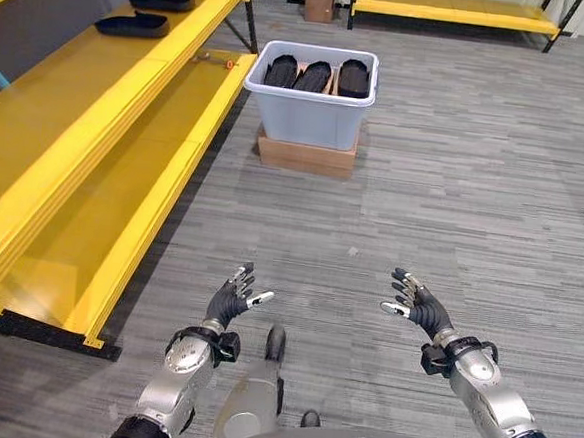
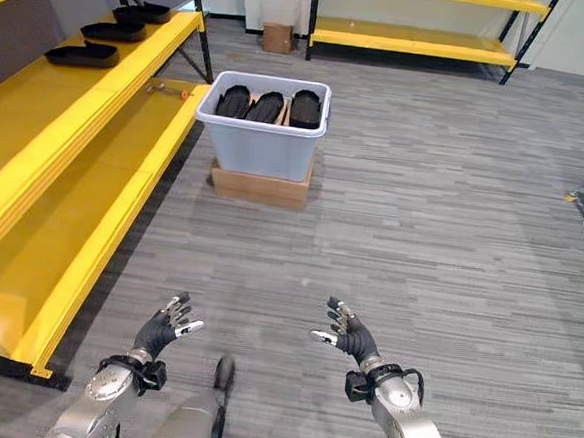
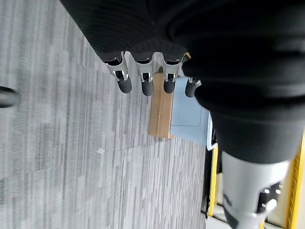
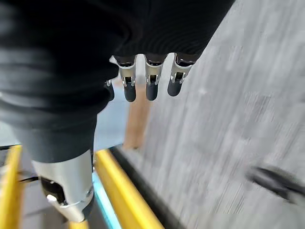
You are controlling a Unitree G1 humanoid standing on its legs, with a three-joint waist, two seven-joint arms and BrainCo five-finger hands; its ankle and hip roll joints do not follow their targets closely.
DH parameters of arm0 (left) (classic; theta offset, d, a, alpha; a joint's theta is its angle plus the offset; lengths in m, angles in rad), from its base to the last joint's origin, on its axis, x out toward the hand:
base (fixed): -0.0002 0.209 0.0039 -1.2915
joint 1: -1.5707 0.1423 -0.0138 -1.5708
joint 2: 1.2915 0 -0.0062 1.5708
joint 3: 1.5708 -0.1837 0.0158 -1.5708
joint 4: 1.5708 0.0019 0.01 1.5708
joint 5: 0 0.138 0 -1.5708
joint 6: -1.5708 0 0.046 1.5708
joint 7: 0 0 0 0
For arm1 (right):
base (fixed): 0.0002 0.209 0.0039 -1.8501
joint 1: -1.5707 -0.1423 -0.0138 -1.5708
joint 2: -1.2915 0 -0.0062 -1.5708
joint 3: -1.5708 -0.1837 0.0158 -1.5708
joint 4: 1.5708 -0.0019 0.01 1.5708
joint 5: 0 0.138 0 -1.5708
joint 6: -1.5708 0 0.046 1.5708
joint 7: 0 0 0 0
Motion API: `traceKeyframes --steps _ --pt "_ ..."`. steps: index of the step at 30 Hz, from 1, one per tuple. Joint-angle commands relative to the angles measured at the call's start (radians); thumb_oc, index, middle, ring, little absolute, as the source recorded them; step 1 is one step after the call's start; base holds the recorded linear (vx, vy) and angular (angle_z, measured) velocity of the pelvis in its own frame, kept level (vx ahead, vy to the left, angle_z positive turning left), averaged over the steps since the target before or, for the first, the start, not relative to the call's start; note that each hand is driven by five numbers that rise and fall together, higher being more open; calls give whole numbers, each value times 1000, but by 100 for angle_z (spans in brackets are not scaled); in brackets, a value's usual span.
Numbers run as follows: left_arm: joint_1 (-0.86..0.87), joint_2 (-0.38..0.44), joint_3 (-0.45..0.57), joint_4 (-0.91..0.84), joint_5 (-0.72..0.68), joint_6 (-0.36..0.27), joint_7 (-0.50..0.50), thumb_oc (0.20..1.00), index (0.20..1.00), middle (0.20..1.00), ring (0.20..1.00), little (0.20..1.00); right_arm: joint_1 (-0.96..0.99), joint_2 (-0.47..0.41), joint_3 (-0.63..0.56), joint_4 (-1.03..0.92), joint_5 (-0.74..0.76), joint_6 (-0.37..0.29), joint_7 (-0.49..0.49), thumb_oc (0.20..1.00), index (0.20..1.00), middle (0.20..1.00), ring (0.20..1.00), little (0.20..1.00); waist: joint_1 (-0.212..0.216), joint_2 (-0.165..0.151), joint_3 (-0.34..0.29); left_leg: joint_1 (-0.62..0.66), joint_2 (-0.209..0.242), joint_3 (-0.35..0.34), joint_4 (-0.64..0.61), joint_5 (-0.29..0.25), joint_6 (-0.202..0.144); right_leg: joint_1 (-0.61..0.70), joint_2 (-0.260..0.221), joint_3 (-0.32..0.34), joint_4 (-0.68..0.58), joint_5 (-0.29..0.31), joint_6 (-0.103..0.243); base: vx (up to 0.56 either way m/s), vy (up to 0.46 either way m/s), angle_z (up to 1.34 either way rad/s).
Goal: Move parts from the plastic box to the shelf.
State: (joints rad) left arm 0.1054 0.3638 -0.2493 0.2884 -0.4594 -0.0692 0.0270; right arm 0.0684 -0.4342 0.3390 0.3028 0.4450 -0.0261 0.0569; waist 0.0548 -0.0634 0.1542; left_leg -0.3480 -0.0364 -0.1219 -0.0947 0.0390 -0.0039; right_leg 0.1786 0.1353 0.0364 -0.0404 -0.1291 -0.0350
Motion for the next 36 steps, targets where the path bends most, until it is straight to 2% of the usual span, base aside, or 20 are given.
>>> traceKeyframes --steps 1,3,4,5,7,8,9,10,11,13,15,17,18,22,25,28,31,32,33,36 --pt "-14 21 -5 -79 7 -47 -16 1000 1000 1000 1000 1000 36 10 -20 -121 -34 -35 15 1000 1000 1000 1000 1000 17 11 -70 146 58 20 17 165 -28 -15 -150 13 33 64 89 239 166 -27" --pt "-17 20 -7 -81 5 -47 -11 1000 1000 1000 1000 1000 33 17 -17 -119 -31 -33 14 1000 1000 1000 1000 1000 17 6 -74 144 43 28 46 155 -18 -10 -171 14 50 65 98 219 195 -45" --pt "-21 23 -5 -82 2 -48 -10 1000 1000 1000 1000 1000 30 22 -13 -116 -28 -31 14 1000 1000 1000 1000 1000 19 0 -78 140 31 39 80 132 -5 -13 -190 19 74 72 107 425 386 -26" --pt "-21 35 3 -103 3 -50 -9 1000 1000 1000 1000 1000 25 36 -4 -126 -27 -34 24 1000 1000 1000 1000 1000 26 -13 -84 135 4 52 138 74 28 -30 -229 33 166 103 126 312 280 -9" --pt "-26 40 0 -106 7 -49 -8 1000 1000 1000 1000 1000 21 44 0 -125 -32 -33 29 1000 1000 1000 1000 1000 29 -20 -82 129 -11 62 178 45 42 -50 -242 35 222 129 135 268 270 -21" --pt "-37 47 -5 -100 12 -44 -6 1000 1000 1000 1000 1000 21 55 4 -119 -40 -28 28 1000 1000 1000 1000 1000 29 -23 -75 160 -37 64 203 3 69 -107 -259 33 393 220 146 316 363 -26" --pt "-40 52 -7 -104 11 -43 1 1000 1000 1000 1000 1000 20 61 4 -116 -41 -31 25 1000 1000 1000 1000 1000 22 -20 -64 181 -52 58 210 -12 82 -140 -257 35 482 296 153 316 380 -6" --pt "-40 55 -4 -107 13 -42 3 1000 1000 1000 1000 1000 21 64 4 -118 -43 -31 26 1000 1000 1000 1000 1000 18 -8 -60 204 -51 54 203 -20 92 -171 -254 28 554 336 153 234 311 29" --pt "-36 61 0 -113 18 -38 4 1000 1000 1000 1000 1000 24 65 6 -122 -49 -35 32 1000 1000 1000 1000 1000 10 5 -49 238 -50 49 192 -30 106 -211 -251 15 638 355 148 245 289 54" --pt "-28 67 3 -120 26 -32 -2 1000 1000 1000 1000 1000 34 71 5 -116 -52 -31 35 1000 1000 1000 1000 1000 0 21 -36 290 -48 45 174 -49 120 -282 -249 -16 723 320 138 275 241 47" --pt "-28 69 0 -116 31 -30 -11 1000 1000 1000 1000 1000 46 70 -1 -122 -42 -28 40 1000 1000 1000 1000 1000 -23 34 -29 340 -45 29 156 -55 122 -370 -203 -39 690 252 125 294 160 12" --pt "-29 70 -1 -114 31 -30 -13 1000 1000 1000 1000 1000 49 66 0 -125 -37 -27 42 1000 1000 1000 1000 1000 -35 36 -19 367 -49 20 145 -58 120 -391 -192 -58 664 229 121 232 68 34" --pt "-29 67 -3 -107 32 -31 -17 1000 1000 1000 1000 1000 53 64 -2 -125 -26 -28 43 1000 1000 1000 1000 1000 -45 34 -15 415 -61 12 113 -72 115 -414 -194 -108 496 218 118 268 28 73" --pt "-21 55 6 -101 29 -36 -20 1000 1000 1000 1000 1000 40 59 2 -117 -30 -24 42 1000 1000 1000 1000 1000 -62 17 -4 492 -78 -10 77 -97 93 -434 -190 -124 132 294 154 314 -23 25" --pt "-15 49 11 -99 39 -41 -25 1000 1000 1000 1000 1000 31 51 6 -127 -41 -21 42 1000 1000 1000 1000 1000 -67 15 -2 523 -72 -12 79 -115 77 -421 -186 -159 21 327 169 232 -50 10" --pt "-9 37 7 -88 50 -38 -37 1000 1000 1000 1000 1000 34 50 6 -130 -31 -24 43 1000 1000 1000 1000 1000 -67 2 -39 560 -68 -22 87 -150 65 -373 -181 -154 -15 341 159 372 -115 11" --pt "-19 18 6 -76 42 -40 -27 1000 1000 1000 1000 1000 28 51 6 -126 -14 -27 36 1000 1000 1000 1000 1000 -76 15 -75 583 -20 -32 135 -161 33 -347 -162 -166 24 327 134 480 -191 41" --pt "-25 15 0 -86 30 -41 -24 1000 1000 1000 1000 1000 23 39 3 -130 -10 -33 33 1000 1000 1000 1000 1000 -82 34 -85 584 12 -33 217 -131 -5 -330 -141 -174 55 277 107 533 -224 15" --pt "-25 15 0 -87 30 -41 -24 1000 1000 1000 1000 1000 23 39 3 -130 -9 -33 33 1000 1000 1000 1000 1000 -83 35 -85 584 13 -33 219 -132 -6 -330 -140 -175 56 276 106 429 -189 9" --pt "-20 12 1 -90 15 -41 -21 1000 1000 1000 1000 1000 19 30 6 -129 3 -32 33 1000 1000 1000 1000 1000 -79 40 -87 533 31 -26 376 -27 -50 -277 -113 -160 50 237 79 202 -107 -8"
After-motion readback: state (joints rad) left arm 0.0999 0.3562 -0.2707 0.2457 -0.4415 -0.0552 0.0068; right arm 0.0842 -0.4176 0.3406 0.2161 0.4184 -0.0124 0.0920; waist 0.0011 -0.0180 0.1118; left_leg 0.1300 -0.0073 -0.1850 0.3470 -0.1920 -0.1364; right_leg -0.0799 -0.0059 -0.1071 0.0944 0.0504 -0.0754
